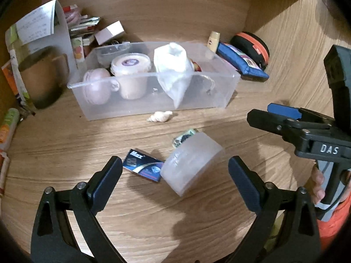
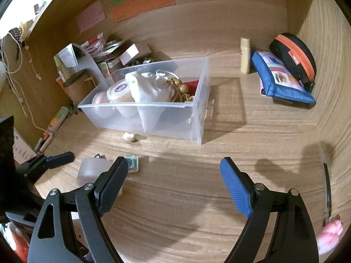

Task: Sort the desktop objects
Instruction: 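Withdraw both grippers from the bin toward the tape roll and square tag, then grasp the clear tape roll with left gripper while right gripper grasps the green square tag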

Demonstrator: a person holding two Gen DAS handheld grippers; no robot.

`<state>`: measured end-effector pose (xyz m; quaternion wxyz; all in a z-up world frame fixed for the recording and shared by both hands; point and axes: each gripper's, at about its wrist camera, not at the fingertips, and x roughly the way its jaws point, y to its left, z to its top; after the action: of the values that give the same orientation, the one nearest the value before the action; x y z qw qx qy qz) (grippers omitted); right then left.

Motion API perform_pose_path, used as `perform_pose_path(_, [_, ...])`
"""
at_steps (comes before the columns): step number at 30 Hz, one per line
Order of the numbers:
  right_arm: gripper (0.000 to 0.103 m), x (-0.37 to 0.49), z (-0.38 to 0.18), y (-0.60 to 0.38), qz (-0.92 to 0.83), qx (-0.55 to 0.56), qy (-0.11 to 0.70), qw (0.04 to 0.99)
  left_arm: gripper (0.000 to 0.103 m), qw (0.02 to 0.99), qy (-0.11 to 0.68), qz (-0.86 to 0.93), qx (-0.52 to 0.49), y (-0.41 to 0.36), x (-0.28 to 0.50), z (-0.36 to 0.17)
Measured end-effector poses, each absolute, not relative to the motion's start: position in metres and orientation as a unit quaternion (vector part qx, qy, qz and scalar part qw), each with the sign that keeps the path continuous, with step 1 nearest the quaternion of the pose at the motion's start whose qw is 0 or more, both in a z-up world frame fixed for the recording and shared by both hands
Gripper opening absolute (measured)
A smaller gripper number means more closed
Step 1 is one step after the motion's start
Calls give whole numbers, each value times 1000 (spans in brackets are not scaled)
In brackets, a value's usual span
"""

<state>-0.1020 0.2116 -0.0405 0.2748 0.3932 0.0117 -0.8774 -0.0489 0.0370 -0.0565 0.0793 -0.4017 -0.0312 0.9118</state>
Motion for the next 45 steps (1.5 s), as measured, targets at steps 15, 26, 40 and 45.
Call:
perform_pose_path(15, [84,-99,-61,206,-866,411,25,285,29,112,-36,911,-395,42,-57,-66])
perform_pose_path(26, [84,-88,-68,160,-847,406,77,334,29,91,-58,925,-363,9,-50,-46])
perform_pose_path(40, [56,-93,-77,111,-829,406,148,356,29,37,-89,931,-352,-52,-32,-44])
perform_pose_path(45, [41,-96,-84,104,-825,410,162,353,29,28,-92,929,-358,-60,-33,-50])
